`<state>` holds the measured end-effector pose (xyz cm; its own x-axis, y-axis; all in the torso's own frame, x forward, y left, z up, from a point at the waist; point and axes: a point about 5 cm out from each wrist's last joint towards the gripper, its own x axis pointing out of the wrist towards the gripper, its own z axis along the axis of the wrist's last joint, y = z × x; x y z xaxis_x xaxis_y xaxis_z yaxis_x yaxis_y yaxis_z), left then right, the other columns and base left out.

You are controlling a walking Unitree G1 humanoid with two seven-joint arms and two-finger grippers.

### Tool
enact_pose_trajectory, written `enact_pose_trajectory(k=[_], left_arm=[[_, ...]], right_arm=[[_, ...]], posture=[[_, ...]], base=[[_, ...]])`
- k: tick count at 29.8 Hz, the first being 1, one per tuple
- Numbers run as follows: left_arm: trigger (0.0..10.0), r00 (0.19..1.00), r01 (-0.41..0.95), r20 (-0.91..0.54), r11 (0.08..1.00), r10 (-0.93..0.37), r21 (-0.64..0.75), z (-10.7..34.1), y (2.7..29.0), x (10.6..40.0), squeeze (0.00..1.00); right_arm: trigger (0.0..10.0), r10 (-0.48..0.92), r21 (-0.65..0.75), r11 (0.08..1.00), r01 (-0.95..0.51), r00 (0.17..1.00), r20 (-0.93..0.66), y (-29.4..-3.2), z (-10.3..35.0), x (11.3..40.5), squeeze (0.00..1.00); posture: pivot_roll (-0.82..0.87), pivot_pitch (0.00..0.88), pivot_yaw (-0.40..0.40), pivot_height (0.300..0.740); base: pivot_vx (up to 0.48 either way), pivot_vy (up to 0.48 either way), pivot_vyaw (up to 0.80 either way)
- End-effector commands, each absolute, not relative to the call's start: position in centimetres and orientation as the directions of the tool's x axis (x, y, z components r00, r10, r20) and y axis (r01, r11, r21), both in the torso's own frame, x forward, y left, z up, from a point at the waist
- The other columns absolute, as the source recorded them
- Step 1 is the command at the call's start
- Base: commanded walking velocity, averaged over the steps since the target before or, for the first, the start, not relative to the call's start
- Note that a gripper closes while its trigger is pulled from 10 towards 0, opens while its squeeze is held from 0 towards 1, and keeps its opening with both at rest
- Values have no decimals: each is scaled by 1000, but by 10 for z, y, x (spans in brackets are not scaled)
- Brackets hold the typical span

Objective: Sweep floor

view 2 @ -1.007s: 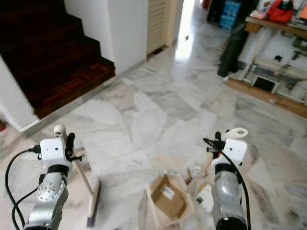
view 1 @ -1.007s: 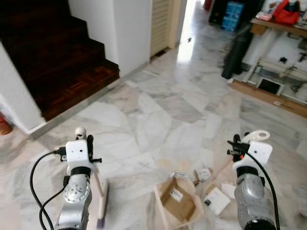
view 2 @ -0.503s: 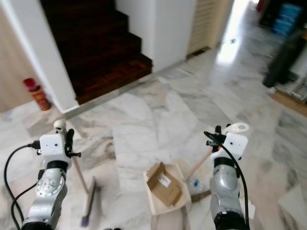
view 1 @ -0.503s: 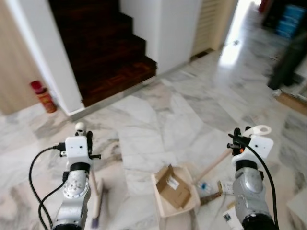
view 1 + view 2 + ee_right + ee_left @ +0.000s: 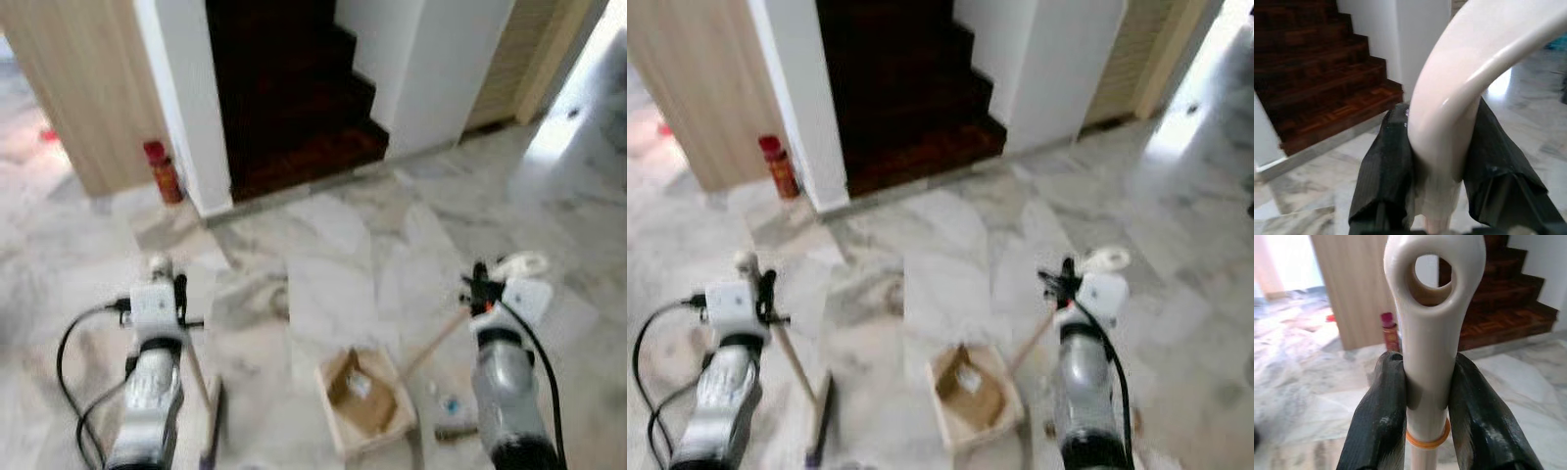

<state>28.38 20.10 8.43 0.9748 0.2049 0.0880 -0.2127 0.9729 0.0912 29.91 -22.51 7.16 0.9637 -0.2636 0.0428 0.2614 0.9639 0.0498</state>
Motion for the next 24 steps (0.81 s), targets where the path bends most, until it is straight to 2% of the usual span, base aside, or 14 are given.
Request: enact_pose_trajectory(k=[1,24], left_arm=[[10000,975,-198,120,974,186,105,90,197,285,0],[10000,973,-207,130,972,192,114,95,201,289,0]], right_arm=[[10000,-278,61,960,273,956,96,-231,84,301,0],[10000,-290,80,956,283,952,95,-229,85,306,0]], posture=[[-36,0,-37,740],[2,0,-42,740]], base=[[0,0,650],[0,0,661]])
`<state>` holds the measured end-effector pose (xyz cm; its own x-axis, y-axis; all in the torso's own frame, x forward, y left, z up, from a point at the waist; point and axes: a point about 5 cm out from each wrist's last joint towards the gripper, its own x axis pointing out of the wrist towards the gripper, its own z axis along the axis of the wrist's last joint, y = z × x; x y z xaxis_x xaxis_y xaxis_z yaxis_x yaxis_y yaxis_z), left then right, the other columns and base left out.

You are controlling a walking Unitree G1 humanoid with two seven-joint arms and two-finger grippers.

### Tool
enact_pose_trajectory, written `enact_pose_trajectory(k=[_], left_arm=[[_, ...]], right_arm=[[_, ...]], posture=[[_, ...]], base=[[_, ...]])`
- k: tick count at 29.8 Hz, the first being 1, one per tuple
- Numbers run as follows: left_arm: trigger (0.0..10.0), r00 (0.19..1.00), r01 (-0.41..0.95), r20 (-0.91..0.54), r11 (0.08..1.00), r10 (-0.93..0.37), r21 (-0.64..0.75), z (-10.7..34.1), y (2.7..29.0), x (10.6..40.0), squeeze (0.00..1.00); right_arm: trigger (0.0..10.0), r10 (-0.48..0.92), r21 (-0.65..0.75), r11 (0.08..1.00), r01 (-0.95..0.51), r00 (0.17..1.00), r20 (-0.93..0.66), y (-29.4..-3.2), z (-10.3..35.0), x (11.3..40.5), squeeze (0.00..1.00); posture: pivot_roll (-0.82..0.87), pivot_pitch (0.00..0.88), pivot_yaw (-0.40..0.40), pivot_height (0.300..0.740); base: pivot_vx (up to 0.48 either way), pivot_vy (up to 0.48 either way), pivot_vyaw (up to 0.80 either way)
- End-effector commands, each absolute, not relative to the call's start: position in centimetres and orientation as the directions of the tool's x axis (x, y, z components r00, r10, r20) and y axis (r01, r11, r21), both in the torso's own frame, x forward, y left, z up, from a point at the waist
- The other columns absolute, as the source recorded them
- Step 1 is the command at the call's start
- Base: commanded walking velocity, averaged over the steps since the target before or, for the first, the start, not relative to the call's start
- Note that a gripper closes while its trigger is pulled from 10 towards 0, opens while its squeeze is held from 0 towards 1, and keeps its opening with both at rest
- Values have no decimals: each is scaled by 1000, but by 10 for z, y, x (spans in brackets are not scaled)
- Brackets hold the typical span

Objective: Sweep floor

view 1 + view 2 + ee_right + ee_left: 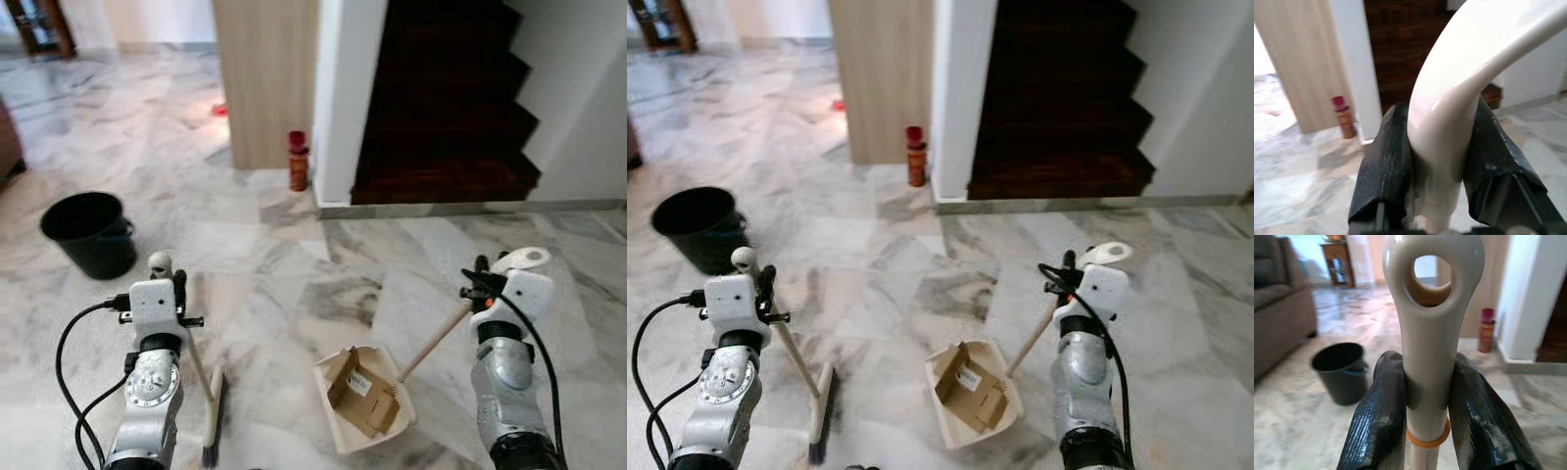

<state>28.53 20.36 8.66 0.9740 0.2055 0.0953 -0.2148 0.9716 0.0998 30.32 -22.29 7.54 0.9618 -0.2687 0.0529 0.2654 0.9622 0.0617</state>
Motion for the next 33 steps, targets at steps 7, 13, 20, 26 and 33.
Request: enact_pose_trajectory(k=[7,13,20,26,33], left_arm=[[10000,973,-208,128,973,194,104,94,198,289,0],[10000,974,-200,126,975,187,99,94,196,291,0],[10000,975,-204,112,973,192,104,91,196,287,0],[10000,977,-201,96,973,191,115,88,195,286,0],[10000,977,-200,97,974,190,110,88,195,286,0]], right_arm=[[10000,-292,92,955,283,952,93,-232,87,308,0],[10000,-290,92,955,282,954,81,-233,86,307,0],[10000,-283,97,956,276,956,74,-232,84,306,0],[10000,-261,82,964,254,962,82,-230,85,307,0],[10000,-260,84,964,253,962,85,-229,86,307,0]], posture=[[-14,0,-41,740],[-17,0,-41,740],[-14,0,-43,740],[-14,0,-43,740],[-14,0,-43,740]], base=[[0,0,450],[0,0,0],[0,0,0],[0,0,73],[0,0,696]])
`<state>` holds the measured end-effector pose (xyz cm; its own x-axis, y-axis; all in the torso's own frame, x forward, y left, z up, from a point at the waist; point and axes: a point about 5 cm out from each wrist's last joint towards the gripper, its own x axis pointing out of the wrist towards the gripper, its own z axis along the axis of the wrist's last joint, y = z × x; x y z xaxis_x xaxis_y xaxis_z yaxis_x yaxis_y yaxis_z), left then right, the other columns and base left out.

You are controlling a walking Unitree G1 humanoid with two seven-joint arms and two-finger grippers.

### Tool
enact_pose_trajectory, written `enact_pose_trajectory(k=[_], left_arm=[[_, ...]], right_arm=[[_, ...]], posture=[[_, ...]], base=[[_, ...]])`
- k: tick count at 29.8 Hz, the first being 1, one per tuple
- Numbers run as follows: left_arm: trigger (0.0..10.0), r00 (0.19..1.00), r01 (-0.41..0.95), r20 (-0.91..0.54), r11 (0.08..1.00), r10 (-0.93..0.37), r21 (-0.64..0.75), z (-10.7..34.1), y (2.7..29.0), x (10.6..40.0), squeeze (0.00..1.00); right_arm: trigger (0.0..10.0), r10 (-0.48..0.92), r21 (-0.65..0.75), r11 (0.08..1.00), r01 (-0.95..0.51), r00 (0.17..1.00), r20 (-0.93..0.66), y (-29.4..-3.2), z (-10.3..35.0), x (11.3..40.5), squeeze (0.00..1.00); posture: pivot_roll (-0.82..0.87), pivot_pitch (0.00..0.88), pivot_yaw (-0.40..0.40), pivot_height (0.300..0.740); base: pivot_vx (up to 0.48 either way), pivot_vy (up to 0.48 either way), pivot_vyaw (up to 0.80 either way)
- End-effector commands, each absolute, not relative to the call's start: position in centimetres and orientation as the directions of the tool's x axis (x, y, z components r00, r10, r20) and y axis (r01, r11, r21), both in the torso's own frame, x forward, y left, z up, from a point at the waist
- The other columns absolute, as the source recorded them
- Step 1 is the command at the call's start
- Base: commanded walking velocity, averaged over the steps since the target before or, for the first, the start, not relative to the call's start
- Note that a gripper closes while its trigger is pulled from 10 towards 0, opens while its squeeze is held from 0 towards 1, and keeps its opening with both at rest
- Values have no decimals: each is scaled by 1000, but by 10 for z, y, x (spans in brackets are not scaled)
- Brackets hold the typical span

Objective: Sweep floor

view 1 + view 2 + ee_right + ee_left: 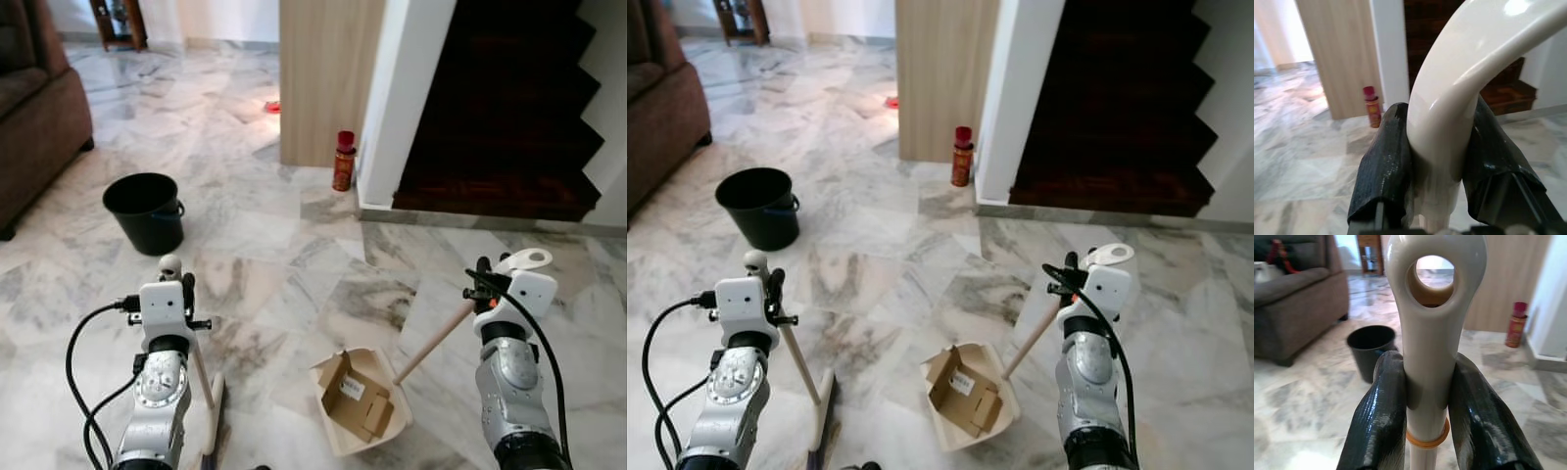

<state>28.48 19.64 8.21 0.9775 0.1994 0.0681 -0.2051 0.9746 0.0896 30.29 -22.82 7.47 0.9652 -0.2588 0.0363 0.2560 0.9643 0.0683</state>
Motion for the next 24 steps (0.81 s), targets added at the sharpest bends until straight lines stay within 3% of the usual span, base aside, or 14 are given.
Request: enact_pose_trajectory(k=[1,14,24], left_arm=[[10000,977,-201,97,973,191,109,88,195,286,0],[10000,976,-205,100,973,195,104,89,194,285,0],[10000,978,-197,92,974,187,109,88,193,285,0]], right_arm=[[10000,-257,83,965,250,963,84,-228,86,307,0],[10000,-244,84,968,237,966,84,-228,87,309,0],[10000,-218,120,971,207,972,82,-225,87,311,0]], posture=[[-14,0,-43,740],[-16,0,-50,740],[-18,0,-51,740]], base=[[0,0,800],[0,0,791],[0,0,0]])
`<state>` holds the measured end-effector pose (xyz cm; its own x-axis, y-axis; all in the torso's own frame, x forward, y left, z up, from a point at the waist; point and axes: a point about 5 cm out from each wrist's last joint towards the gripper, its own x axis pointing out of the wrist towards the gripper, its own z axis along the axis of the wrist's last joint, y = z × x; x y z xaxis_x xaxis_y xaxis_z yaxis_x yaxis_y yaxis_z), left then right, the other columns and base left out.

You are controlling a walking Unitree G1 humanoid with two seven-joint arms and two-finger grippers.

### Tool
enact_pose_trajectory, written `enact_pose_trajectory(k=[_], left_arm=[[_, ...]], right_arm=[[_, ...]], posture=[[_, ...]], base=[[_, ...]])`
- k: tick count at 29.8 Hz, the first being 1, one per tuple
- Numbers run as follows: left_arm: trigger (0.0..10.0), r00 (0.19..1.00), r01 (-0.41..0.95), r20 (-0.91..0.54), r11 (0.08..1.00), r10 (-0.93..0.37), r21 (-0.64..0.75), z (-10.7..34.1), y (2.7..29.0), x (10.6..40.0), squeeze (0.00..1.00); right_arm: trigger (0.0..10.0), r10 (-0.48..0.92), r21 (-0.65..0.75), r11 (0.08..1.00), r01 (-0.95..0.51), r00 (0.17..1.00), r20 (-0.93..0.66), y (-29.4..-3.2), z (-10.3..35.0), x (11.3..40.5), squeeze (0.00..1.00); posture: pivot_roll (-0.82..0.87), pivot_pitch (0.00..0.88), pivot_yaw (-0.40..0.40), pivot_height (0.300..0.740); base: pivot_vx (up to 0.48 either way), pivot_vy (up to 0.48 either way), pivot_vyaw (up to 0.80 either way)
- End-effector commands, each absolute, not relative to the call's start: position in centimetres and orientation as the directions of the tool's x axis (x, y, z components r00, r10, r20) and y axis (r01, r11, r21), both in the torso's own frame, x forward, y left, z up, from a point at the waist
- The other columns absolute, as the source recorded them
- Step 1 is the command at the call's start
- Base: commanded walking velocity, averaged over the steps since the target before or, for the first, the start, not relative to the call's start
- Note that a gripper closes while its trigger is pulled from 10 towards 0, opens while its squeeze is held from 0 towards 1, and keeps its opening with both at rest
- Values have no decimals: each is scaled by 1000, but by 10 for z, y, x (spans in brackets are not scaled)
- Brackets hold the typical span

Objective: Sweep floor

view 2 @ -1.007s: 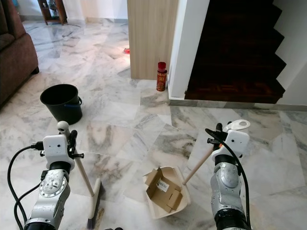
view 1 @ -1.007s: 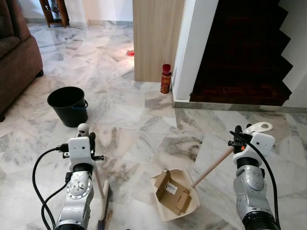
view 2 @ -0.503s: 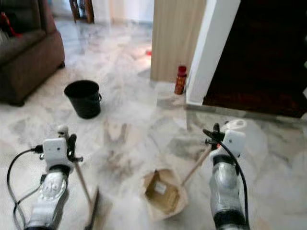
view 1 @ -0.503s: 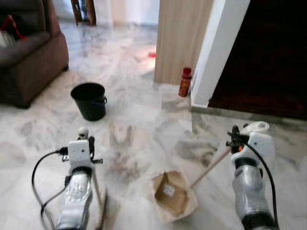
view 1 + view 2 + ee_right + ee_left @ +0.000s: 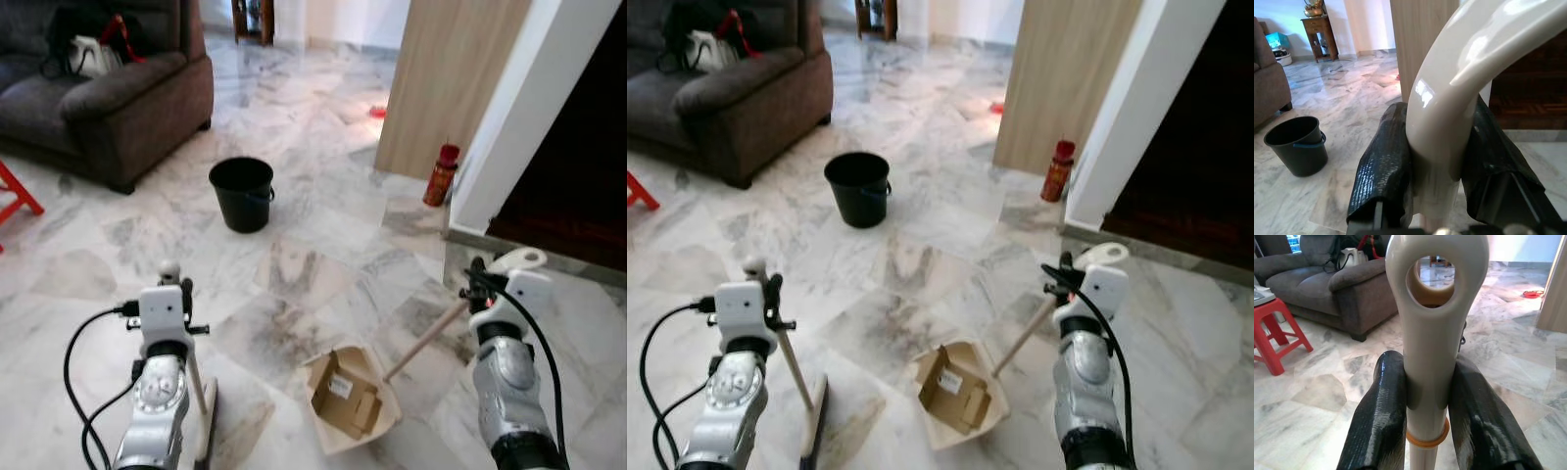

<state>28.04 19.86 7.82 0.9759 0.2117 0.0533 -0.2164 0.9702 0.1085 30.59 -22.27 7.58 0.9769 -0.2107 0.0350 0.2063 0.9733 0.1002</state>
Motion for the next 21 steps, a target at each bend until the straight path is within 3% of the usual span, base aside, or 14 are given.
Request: enact_pose_trajectory(k=[1,21], left_arm=[[10000,978,-196,92,975,186,109,88,193,285,0],[10000,980,-188,89,977,179,103,87,191,285,0]], right_arm=[[10000,-216,121,971,206,973,82,-225,88,311,0],[10000,-177,109,980,168,981,82,-222,90,314,0]], posture=[[-18,0,-51,740],[-19,0,-53,740]], base=[[0,0,0],[277,0,0]])
